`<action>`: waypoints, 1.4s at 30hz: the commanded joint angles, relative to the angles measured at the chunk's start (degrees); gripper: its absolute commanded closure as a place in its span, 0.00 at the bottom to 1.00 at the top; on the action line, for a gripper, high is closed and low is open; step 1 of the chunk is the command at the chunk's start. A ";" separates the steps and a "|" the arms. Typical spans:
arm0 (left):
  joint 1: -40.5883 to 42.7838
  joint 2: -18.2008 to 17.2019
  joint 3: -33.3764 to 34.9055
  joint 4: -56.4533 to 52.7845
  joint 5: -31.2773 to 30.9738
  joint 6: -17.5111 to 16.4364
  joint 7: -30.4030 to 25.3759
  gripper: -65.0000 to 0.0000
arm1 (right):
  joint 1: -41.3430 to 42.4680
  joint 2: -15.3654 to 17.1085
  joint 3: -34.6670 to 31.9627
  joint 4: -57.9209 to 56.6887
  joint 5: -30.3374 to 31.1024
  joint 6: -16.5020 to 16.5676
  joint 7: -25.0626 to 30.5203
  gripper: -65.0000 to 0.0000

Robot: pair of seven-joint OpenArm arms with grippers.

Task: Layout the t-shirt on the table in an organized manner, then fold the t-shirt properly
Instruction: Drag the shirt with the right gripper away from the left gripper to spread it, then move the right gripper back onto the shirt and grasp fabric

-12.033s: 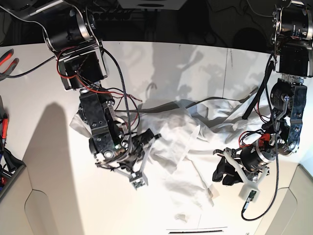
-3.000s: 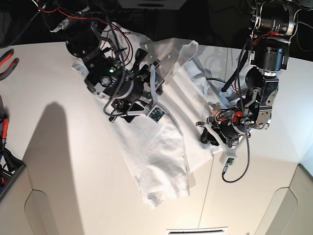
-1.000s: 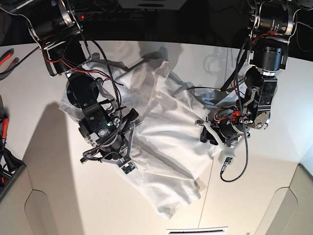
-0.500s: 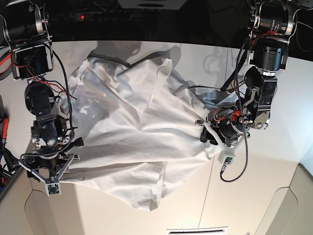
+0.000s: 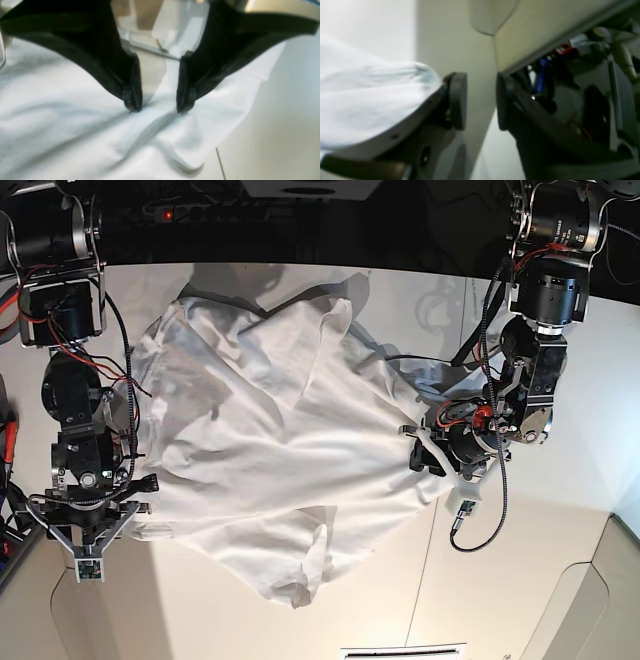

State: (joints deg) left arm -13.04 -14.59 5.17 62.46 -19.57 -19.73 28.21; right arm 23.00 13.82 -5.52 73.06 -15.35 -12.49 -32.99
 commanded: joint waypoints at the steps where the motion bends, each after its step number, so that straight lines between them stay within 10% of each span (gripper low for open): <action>1: -1.20 -0.37 -0.26 0.74 -0.28 0.04 -0.96 0.59 | 1.57 0.44 0.26 0.98 -0.70 -0.87 1.25 0.71; 3: -1.20 -0.37 -0.26 0.74 -0.31 0.04 -0.96 0.59 | 1.57 0.17 0.24 0.98 -0.22 0.96 1.27 0.71; 7: -1.25 -0.37 -0.26 0.74 -0.33 0.04 -1.03 0.59 | 1.57 -0.66 -1.66 1.09 7.26 24.37 1.42 0.71; 9: -1.25 -0.35 -0.26 0.74 -0.35 0.02 -1.03 0.59 | 1.57 -0.66 -5.62 1.07 9.86 30.62 3.87 0.70; 17: -1.22 -0.37 -0.26 0.74 -0.33 0.02 -0.98 0.59 | 6.47 -4.55 -25.42 -4.39 -2.95 24.22 10.12 0.53; 26: 0.70 -0.87 -0.26 0.74 1.62 -0.63 4.39 0.59 | 22.14 -16.28 -28.50 -37.99 -2.89 19.04 21.29 0.50; 42: 15.58 -5.86 -0.26 10.45 1.38 -11.87 3.89 0.59 | 21.99 -16.72 -28.52 -40.54 -0.70 20.00 21.49 0.50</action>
State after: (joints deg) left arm 2.24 -19.84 4.86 73.01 -19.55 -30.79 28.82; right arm 42.81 -2.68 -34.26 31.70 -15.94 8.10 -12.64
